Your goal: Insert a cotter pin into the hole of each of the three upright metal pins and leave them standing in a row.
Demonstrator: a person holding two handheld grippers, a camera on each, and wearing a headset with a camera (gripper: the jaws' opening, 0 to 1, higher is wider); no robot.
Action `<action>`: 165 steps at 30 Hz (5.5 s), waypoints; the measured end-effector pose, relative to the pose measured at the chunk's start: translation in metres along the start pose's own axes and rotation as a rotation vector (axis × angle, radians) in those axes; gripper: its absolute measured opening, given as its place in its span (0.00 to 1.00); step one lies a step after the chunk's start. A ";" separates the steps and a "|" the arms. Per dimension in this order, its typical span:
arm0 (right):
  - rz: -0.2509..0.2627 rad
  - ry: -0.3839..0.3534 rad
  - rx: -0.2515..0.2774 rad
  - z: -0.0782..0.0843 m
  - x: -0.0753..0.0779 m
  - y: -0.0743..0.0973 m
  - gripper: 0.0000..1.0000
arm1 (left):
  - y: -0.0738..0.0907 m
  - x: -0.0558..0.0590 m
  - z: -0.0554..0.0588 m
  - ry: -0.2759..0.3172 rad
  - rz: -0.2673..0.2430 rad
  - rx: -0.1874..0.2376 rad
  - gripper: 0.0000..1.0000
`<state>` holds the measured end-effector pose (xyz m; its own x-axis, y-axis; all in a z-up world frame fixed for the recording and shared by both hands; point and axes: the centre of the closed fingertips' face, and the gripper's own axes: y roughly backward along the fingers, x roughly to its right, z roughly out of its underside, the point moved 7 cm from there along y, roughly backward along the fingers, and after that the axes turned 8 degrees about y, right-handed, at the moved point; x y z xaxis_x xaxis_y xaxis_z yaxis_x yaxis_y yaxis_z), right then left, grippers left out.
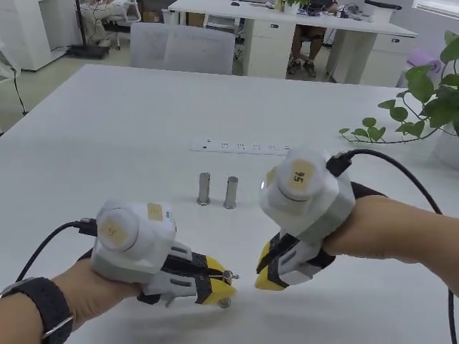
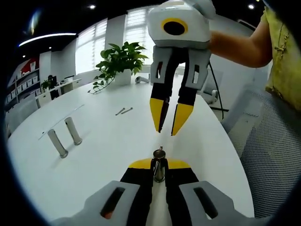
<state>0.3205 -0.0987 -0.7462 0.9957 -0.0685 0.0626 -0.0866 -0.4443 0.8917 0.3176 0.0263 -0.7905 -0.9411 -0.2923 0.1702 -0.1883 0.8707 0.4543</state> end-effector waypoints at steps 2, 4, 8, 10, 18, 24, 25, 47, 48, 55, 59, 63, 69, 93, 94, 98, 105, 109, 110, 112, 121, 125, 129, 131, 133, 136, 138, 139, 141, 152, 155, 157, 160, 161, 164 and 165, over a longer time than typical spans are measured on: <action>0.007 -0.026 0.022 0.003 0.001 0.002 0.13 | 0.004 -0.002 0.002 0.002 -0.006 -0.002 0.07; 0.010 -0.041 0.033 0.005 0.001 0.003 0.13 | 0.009 -0.006 0.003 0.007 -0.014 -0.003 0.07; 0.015 -0.070 0.050 0.009 0.001 0.002 0.12 | 0.019 -0.015 0.005 0.016 -0.032 -0.001 0.06; 0.012 -0.078 0.052 0.010 0.000 0.000 0.12 | 0.026 -0.022 0.005 0.018 -0.044 0.002 0.06; -0.007 -0.096 0.062 0.010 -0.005 -0.010 0.12 | 0.055 -0.058 0.001 0.009 -0.101 -0.012 0.06; -0.015 -0.110 0.066 0.011 -0.005 -0.014 0.12 | 0.071 -0.084 -0.001 0.011 -0.131 -0.013 0.06; -0.014 -0.110 0.066 0.012 -0.005 -0.014 0.12 | 0.072 -0.087 0.000 0.013 -0.135 -0.015 0.06; -0.022 -0.147 0.062 0.018 -0.005 -0.025 0.11 | 0.085 -0.130 0.016 0.079 -0.118 -0.018 0.06; -0.022 -0.146 0.062 0.018 -0.005 -0.025 0.11 | 0.085 -0.130 0.017 0.076 -0.113 -0.021 0.06; -0.023 -0.143 0.059 0.017 -0.004 -0.025 0.11 | 0.084 -0.132 0.016 0.076 -0.099 -0.001 0.07; -0.023 -0.145 0.060 0.016 -0.004 -0.026 0.11 | 0.085 -0.135 0.016 0.082 -0.103 0.003 0.07; -0.024 -0.146 0.058 0.017 -0.004 -0.026 0.11 | 0.085 -0.134 0.016 0.075 -0.099 0.005 0.07; -0.027 -0.145 0.055 0.017 -0.004 -0.027 0.11 | 0.086 -0.135 0.016 0.076 -0.102 0.004 0.08; -0.024 -0.142 0.056 0.017 -0.001 -0.026 0.11 | 0.098 -0.130 0.004 0.084 -0.148 0.028 0.38; -0.018 -0.139 0.061 0.016 -0.001 -0.025 0.11 | 0.101 -0.128 0.000 0.090 -0.158 0.036 0.40; -0.003 -0.139 0.077 0.016 0.003 -0.019 0.12 | 0.109 -0.115 -0.010 0.115 -0.204 0.057 0.54; 0.027 -0.141 0.104 0.016 0.008 -0.010 0.15 | 0.127 -0.087 -0.029 0.146 -0.271 0.142 0.67; 0.041 -0.141 0.124 0.016 0.009 -0.006 0.17 | 0.137 -0.064 -0.041 0.154 -0.306 0.195 0.71; 0.045 -0.142 0.127 0.017 0.010 -0.005 0.17 | 0.138 -0.056 -0.044 0.160 -0.310 0.213 0.71; 0.050 -0.146 0.136 0.019 0.012 -0.004 0.18 | 0.140 -0.043 -0.050 0.165 -0.316 0.231 0.73; 0.131 -0.151 0.207 0.015 0.044 0.015 0.24 | 0.127 0.020 -0.071 0.165 -0.311 0.316 0.75; 0.190 -0.148 0.252 0.006 0.063 0.027 0.26 | 0.118 0.040 -0.070 0.176 -0.299 0.326 0.75; 0.240 -0.152 0.306 -0.007 0.083 0.035 0.26 | 0.106 0.061 -0.063 0.218 -0.267 0.338 0.75; 0.249 -0.147 0.315 -0.013 0.090 0.035 0.27 | 0.098 0.069 -0.058 0.229 -0.251 0.327 0.74; 0.268 -0.138 0.325 -0.020 0.100 0.031 0.27 | 0.091 0.075 -0.054 0.247 -0.232 0.322 0.74; 0.272 -0.135 0.339 -0.031 0.112 0.025 0.28 | 0.085 0.080 -0.048 0.252 -0.221 0.305 0.74; 0.277 -0.129 0.348 -0.039 0.121 0.020 0.28 | 0.082 0.081 -0.044 0.246 -0.219 0.281 0.73; 0.278 -0.127 0.350 -0.043 0.124 0.017 0.28 | 0.082 0.081 -0.043 0.246 -0.218 0.277 0.73; 0.277 -0.117 0.353 -0.050 0.132 0.012 0.28 | 0.082 0.081 -0.043 0.243 -0.216 0.272 0.73; 0.269 -0.113 0.329 -0.068 0.169 -0.031 0.27 | 0.083 0.072 -0.033 0.267 -0.227 0.266 0.70; 0.262 -0.129 0.329 -0.070 0.180 -0.046 0.27 | 0.082 0.071 -0.031 0.272 -0.228 0.264 0.69; 0.255 -0.133 0.326 -0.071 0.182 -0.052 0.27 | 0.082 0.069 -0.031 0.275 -0.230 0.263 0.69; 0.247 -0.133 0.310 -0.071 0.183 -0.061 0.27 | 0.081 0.069 -0.030 0.278 -0.231 0.262 0.68; 0.246 -0.132 0.306 -0.070 0.183 -0.063 0.26 | 0.080 0.069 -0.029 0.280 -0.229 0.260 0.68; 0.244 -0.135 0.289 -0.068 0.185 -0.069 0.25 | 0.080 0.069 -0.028 0.281 -0.230 0.258 0.67; 0.240 -0.137 0.290 -0.067 0.185 -0.070 0.25 | 0.080 0.069 -0.028 0.282 -0.230 0.258 0.67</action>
<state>0.5130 -0.0206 -0.7671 0.9340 -0.3109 0.1760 -0.3417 -0.6337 0.6941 0.2460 0.0646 -0.7184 -0.7596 -0.5554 0.3384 -0.4816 0.8301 0.2812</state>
